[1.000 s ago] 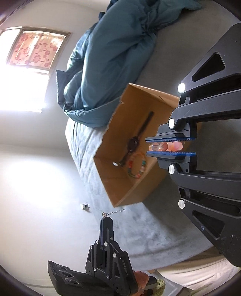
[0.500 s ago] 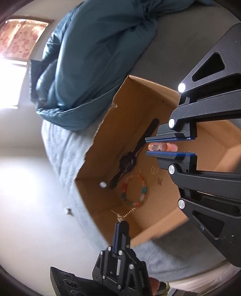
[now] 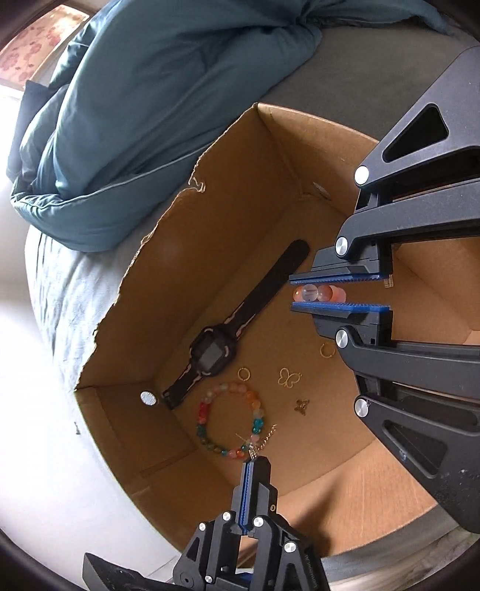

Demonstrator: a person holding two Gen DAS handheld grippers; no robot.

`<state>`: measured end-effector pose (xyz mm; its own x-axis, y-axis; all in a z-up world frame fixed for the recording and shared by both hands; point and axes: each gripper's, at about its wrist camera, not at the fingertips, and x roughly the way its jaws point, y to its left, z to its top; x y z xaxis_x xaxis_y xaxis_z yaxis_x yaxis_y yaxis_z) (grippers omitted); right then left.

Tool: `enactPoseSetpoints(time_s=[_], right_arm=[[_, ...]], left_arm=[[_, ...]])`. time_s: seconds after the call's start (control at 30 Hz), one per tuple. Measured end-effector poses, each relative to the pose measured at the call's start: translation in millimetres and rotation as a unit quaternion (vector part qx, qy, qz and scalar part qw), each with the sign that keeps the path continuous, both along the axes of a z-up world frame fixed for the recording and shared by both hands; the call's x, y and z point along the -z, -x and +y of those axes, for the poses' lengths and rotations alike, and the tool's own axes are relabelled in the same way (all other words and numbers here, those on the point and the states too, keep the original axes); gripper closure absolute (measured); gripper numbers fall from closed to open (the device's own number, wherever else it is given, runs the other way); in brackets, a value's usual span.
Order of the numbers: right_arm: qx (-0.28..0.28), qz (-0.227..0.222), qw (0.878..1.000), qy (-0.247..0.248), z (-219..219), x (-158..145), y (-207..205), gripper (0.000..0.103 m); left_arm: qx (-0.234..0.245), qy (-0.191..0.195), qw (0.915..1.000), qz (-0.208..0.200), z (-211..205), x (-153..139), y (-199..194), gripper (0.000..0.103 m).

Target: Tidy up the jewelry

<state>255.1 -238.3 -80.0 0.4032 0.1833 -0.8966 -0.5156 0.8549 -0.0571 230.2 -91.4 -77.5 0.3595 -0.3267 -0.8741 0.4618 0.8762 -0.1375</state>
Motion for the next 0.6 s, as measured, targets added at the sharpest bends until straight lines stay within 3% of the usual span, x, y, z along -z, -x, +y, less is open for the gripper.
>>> enactPoseSetpoints(time_s=[0.6], right_arm=[[0.003, 0.003, 1.0, -0.017, -7.8, -5.6, -4.2, 0.095]], left_arm=[[0.001, 0.011, 0.9998, 0.013, 3.5, -0.9, 2.1, 0.098]])
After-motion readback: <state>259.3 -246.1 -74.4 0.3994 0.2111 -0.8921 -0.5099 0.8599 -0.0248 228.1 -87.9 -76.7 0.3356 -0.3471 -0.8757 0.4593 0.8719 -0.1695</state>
